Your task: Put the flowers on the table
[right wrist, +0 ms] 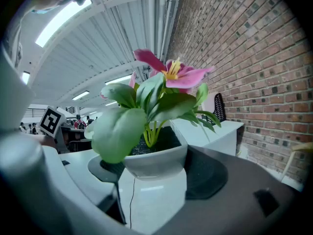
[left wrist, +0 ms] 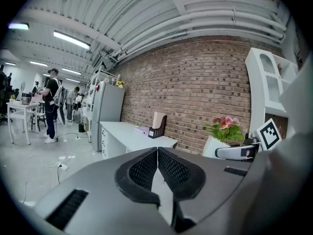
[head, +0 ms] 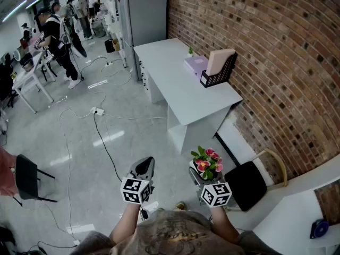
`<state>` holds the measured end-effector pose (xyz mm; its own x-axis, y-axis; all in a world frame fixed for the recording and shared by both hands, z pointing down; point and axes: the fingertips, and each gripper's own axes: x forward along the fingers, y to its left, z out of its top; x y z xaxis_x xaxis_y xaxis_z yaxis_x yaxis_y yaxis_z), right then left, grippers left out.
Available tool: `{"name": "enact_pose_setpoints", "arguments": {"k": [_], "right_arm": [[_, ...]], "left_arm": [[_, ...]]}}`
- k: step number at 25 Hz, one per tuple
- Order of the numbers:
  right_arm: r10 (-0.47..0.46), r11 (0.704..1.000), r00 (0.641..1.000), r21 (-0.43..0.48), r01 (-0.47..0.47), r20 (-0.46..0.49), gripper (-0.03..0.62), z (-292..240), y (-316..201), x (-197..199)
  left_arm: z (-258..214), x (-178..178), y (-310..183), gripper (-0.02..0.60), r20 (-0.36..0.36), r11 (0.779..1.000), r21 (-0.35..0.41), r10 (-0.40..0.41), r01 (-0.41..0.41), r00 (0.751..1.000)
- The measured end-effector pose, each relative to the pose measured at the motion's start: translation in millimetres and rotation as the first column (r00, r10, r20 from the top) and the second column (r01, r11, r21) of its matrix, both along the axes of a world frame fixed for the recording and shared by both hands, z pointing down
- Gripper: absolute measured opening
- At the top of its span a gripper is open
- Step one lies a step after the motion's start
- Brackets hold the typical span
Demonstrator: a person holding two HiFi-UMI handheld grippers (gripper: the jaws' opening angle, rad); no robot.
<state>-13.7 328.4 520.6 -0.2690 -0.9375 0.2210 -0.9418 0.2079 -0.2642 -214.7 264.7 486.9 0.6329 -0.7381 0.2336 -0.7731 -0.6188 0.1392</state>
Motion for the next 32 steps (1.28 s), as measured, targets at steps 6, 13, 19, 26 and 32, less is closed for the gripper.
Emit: {"name": "enact_pose_setpoints", "arguments": {"k": [6,13,19,26,32], "right_arm": [[-0.003,1.0,1.0,0.003,0.003,0.001,0.359,0,-2,3],[-0.017,1.0,0.999,0.007,0.016,0.032,0.36,1,-2,-2],[-0.032,0.999,0.999,-0.005,0.032,0.031,0.362,2,-8,12],[-0.049,0.999,0.999,0.01,0.049,0.021,0.362,12,-21,45],[-0.076,0.997,0.997,0.023,0.075,0.019,0.362,14,-35,64]], "left_arm": [[-1,7,2,0.023,-0.01,1.0,-0.02,0.004,-0.004,1.0],[-3,9,2,0.023,-0.019,1.0,-0.018,0.005,-0.006,1.0],[0,24,-4,0.023,-0.013,1.0,-0.022,-0.003,0.003,1.0],[4,56,-16,0.023,-0.032,1.0,0.004,-0.011,0.011,0.999],[8,76,-19,0.023,-0.032,1.0,-0.014,-0.016,0.015,0.999]]}}
